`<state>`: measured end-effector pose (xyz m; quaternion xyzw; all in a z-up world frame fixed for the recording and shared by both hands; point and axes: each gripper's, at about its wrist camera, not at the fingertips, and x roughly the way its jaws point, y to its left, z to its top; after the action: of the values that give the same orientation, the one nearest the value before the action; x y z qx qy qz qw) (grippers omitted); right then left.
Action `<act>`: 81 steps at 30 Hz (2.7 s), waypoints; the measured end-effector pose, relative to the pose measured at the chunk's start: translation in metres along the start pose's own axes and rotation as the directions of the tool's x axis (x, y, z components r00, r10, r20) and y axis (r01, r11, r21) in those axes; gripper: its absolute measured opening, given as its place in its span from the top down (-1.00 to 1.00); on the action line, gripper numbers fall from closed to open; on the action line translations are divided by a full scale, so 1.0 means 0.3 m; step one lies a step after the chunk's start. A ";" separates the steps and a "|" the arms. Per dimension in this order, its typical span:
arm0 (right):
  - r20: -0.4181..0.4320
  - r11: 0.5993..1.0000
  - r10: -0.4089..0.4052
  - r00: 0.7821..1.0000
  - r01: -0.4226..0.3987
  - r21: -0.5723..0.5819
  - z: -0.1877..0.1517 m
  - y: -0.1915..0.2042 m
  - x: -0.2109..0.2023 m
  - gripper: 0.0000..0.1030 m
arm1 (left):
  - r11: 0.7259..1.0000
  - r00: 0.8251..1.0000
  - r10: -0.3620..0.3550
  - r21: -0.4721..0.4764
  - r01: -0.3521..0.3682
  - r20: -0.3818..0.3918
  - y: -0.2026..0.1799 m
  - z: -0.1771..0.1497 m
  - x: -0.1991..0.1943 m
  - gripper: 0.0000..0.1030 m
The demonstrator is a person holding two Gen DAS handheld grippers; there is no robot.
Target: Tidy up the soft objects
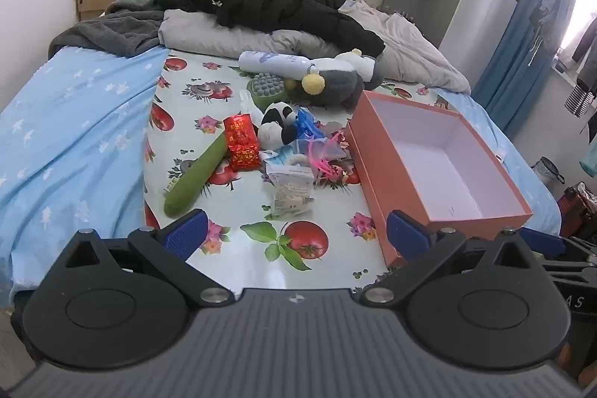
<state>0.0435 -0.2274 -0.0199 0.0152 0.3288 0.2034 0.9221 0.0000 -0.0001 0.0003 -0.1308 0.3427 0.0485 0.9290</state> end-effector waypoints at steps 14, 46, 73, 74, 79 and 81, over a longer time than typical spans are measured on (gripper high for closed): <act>-0.012 1.000 -0.004 1.000 0.004 0.009 -0.002 -0.001 -0.003 -1.00 | 1.000 1.000 -0.010 -0.003 0.010 -0.003 -0.001 0.011 -0.011 -1.00; -0.022 1.000 -0.014 1.000 0.014 0.015 -0.013 -0.006 0.005 -1.00 | 1.000 1.000 -0.017 0.005 0.017 -0.022 -0.009 -0.014 0.020 -1.00; -0.028 1.000 -0.017 0.999 0.018 0.018 -0.025 -0.005 0.012 -1.00 | 1.000 1.000 -0.003 0.003 0.003 -0.020 0.006 -0.009 0.021 -1.00; -0.027 1.000 -0.017 0.999 0.018 0.020 -0.025 -0.006 0.011 -1.00 | 1.000 1.000 -0.006 0.001 0.006 -0.024 0.009 -0.010 0.023 -1.00; -0.028 0.999 -0.025 0.999 0.026 0.032 -0.023 -0.014 0.013 -1.00 | 1.000 1.000 -0.010 -0.014 0.010 -0.019 0.011 -0.020 0.030 -1.00; -0.029 0.997 -0.052 0.998 0.053 0.049 -0.022 -0.019 0.013 -1.00 | 1.000 1.000 -0.008 -0.006 0.008 -0.002 0.003 -0.029 0.032 -1.00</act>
<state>0.0444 -0.2319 -0.0284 0.0269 0.3467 0.1710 0.9219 0.0016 -0.0017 -0.0126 -0.1350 0.3431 0.0458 0.9284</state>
